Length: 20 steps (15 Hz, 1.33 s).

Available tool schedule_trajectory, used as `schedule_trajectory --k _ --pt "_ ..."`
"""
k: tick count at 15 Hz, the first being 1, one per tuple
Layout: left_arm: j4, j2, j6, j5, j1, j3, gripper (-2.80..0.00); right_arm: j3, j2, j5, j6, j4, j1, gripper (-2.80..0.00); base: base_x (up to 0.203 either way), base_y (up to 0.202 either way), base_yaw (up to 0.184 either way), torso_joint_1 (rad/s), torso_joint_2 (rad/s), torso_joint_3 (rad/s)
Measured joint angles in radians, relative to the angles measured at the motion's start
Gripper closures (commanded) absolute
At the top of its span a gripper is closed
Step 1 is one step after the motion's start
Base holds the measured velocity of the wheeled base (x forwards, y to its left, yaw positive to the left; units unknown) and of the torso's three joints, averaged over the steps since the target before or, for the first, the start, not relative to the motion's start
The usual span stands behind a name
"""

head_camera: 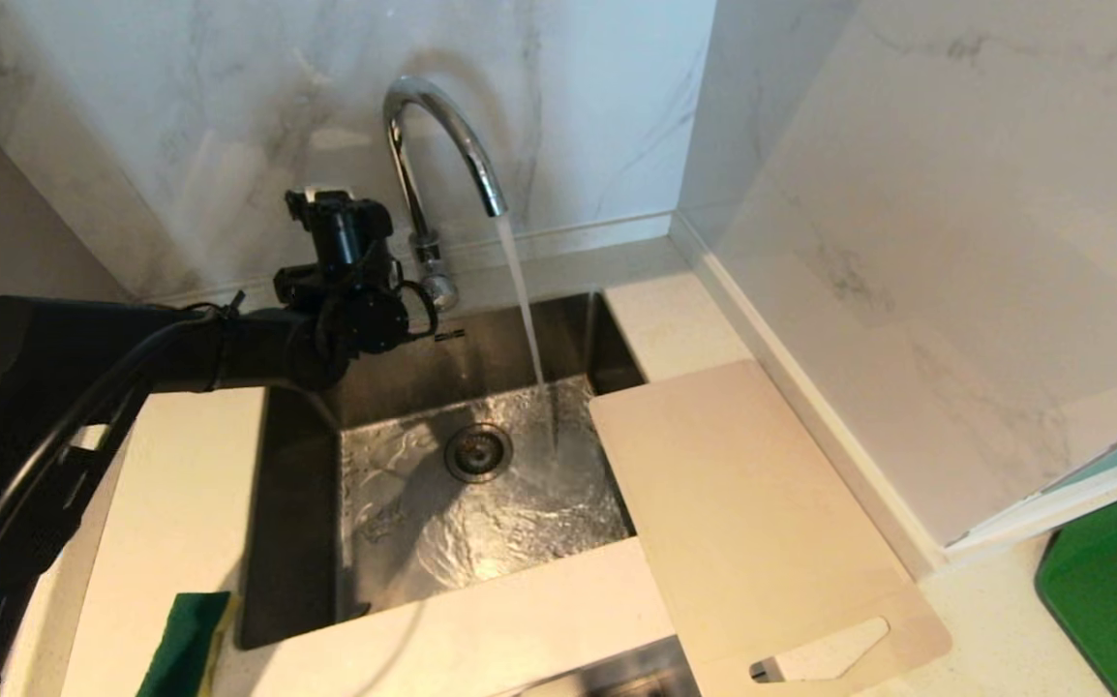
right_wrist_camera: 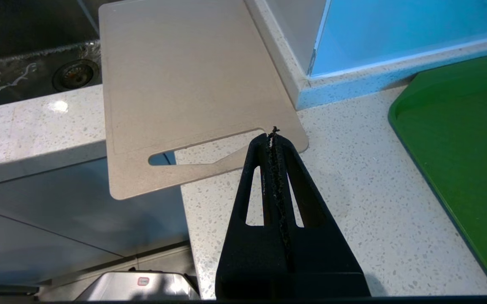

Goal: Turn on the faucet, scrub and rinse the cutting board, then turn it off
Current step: Turn on the tap, then pick up the cleaning cloth

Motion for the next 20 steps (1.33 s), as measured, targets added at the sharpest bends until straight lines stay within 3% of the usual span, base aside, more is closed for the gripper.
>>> schedule_trajectory --k 6,11,16,20 --pt "0.062 -0.115 0.000 -0.010 -0.001 -0.001 -2.80 0.000 0.000 0.000 0.000 0.000 0.000 0.00 0.000 0.000 0.000 0.000 0.00 0.000" --pt "0.293 -0.250 -0.020 -0.075 0.000 0.003 -2.80 0.000 0.000 0.000 0.000 -0.001 0.000 0.00 0.000 0.000 0.000 0.000 0.00 0.000" --pt "0.650 -0.377 -0.124 -0.251 0.003 -0.002 -2.80 0.000 0.000 0.000 0.000 -0.001 0.000 0.00 0.000 0.000 0.000 0.000 0.00 0.000" --pt "0.992 -0.467 -0.246 -0.467 0.056 -0.004 -2.80 0.000 0.000 0.000 0.000 0.000 -0.001 0.00 0.000 0.000 0.000 0.000 0.00 0.000"
